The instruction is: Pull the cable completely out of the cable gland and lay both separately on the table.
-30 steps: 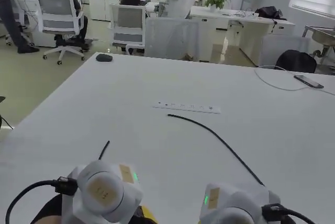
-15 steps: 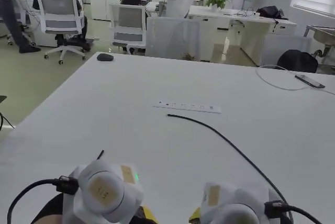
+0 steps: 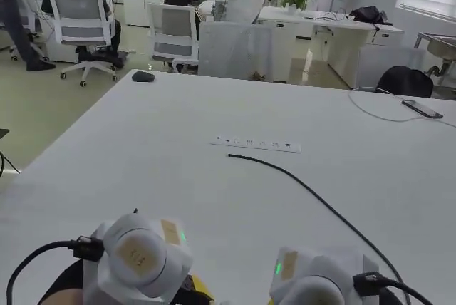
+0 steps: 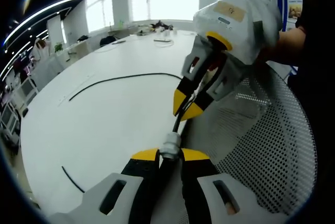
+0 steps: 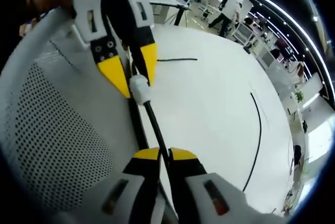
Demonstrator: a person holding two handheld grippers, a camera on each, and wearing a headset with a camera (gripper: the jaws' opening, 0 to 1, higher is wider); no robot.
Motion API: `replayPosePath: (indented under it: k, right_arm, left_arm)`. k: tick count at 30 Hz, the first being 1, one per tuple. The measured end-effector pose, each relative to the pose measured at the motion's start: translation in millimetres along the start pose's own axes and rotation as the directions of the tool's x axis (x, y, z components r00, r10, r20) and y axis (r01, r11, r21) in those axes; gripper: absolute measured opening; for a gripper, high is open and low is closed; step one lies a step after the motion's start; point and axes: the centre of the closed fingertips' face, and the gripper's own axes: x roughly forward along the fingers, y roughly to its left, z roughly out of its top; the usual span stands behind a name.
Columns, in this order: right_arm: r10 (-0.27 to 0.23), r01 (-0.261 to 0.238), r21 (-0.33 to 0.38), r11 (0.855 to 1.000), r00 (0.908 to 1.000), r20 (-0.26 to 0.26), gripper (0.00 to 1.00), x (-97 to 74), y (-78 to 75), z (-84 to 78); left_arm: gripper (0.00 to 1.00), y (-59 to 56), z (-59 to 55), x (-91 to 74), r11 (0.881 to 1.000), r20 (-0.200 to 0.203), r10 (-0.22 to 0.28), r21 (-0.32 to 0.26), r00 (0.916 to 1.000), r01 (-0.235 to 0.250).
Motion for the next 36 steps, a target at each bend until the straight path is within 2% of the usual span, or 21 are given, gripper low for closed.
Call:
replayPosePath:
  k: [2,5,6,7,8,9,10,12,15,18,21,25,28,29,31,32,34,36]
  right_arm:
    - [-0.013,0.014,0.022,1.000,0.9993,-0.034,0.05,0.4,-4.1,-7.3]
    - [0.005,-0.004,0.041,0.999,0.9995,-0.030,0.07,1.0,-2.5,-6.3]
    - [0.008,-0.007,0.038,0.999,0.9995,-0.029,0.10,1.0,-1.4,-5.5]
    - [0.014,-0.014,0.030,0.999,0.9999,-0.004,0.20,1.0,0.3,-0.3]
    - [0.032,-0.034,0.029,0.999,0.9979,0.057,0.25,0.9,4.8,11.9]
    - [0.050,-0.052,0.022,0.998,0.9946,0.091,0.26,-0.5,8.0,18.6]
    - [0.077,-0.078,-0.002,0.997,0.9876,0.137,0.24,-3.4,12.6,27.7]
    - [0.093,-0.091,-0.020,0.996,0.9763,0.195,0.23,-6.9,16.2,38.8]
    - [0.136,-0.117,-0.091,0.989,0.9592,0.248,0.21,-11.5,26.2,50.1]
    - [0.139,-0.108,-0.128,0.986,0.9518,0.273,0.17,-15.1,29.5,55.9]
    - [0.144,-0.109,-0.141,0.984,0.9537,0.264,0.06,-14.5,29.6,54.2]
    - [0.134,-0.104,-0.124,0.987,0.9548,0.265,0.05,-12.9,26.8,54.0]
    - [0.089,-0.073,-0.088,0.993,0.9762,0.198,0.05,-7.6,17.7,40.8]
    - [0.085,-0.071,-0.081,0.994,0.9777,0.192,0.05,-7.1,16.6,39.4]
    - [0.065,-0.061,-0.033,0.998,0.9874,0.144,0.05,-4.0,11.7,28.7]
    - [0.058,-0.056,-0.019,0.998,0.9930,0.103,0.05,-1.5,8.7,20.5]
    - [0.030,-0.031,0.016,0.999,0.9991,0.031,0.05,1.1,2.7,6.1]
    - [0.009,-0.009,0.039,0.999,0.9998,-0.018,0.05,2.1,-1.8,-3.8]
  left_arm:
    - [0.16,0.1,-0.7,0.0,1.000,-0.002,0.000,-0.002,1.0000,0.000]
    - [0.16,0.8,-0.8,-0.2,1.000,-0.002,0.003,-0.006,1.0000,-0.003]
    - [0.16,1.3,-1.4,-0.4,1.000,-0.005,0.005,-0.007,1.0000,-0.005]
    - [0.16,1.1,-1.7,-0.3,1.000,-0.006,0.004,-0.006,1.0000,-0.004]
    - [0.16,-0.3,-2.0,0.1,1.000,-0.007,-0.003,-0.006,1.0000,0.003]
    - [0.16,-1.4,-2.1,0.7,1.000,-0.009,-0.006,0.000,0.9999,0.006]
    - [0.16,-2.0,-2.2,1.1,1.000,-0.011,-0.009,0.005,0.9999,0.009]
    - [0.16,-2.6,-2.5,1.4,1.000,-0.012,-0.012,0.005,0.9999,0.012]
    - [0.16,-3.8,-1.1,1.9,1.000,-0.007,-0.019,0.006,0.9998,0.019]
    - [0.16,-5.7,-0.7,2.4,1.000,-0.007,-0.028,0.013,0.9996,0.028]
    - [0.16,-7.0,0.2,2.9,0.999,-0.005,-0.033,0.018,0.9994,0.033]
    - [0.16,-4.8,1.6,2.4,1.000,0.003,-0.025,0.012,0.9997,0.025]
    - [0.16,0.7,-1.7,1.2,1.000,-0.009,-0.003,0.004,1.0000,0.003]
    - [0.16,0.8,-1.6,1.0,1.000,-0.008,-0.001,0.002,1.0000,0.001]
    - [0.16,1.2,-1.6,1.1,1.000,-0.008,0.000,0.002,1.0000,0.000]
    - [0.16,1.4,-2.1,1.1,1.000,-0.011,0.001,0.003,0.9999,-0.001]
    - [0.16,1.7,-2.6,1.0,1.000,-0.013,0.002,0.001,0.9999,-0.002]
    - [0.16,1.8,-1.8,0.5,1.000,-0.008,0.002,-0.002,1.0000,-0.002]
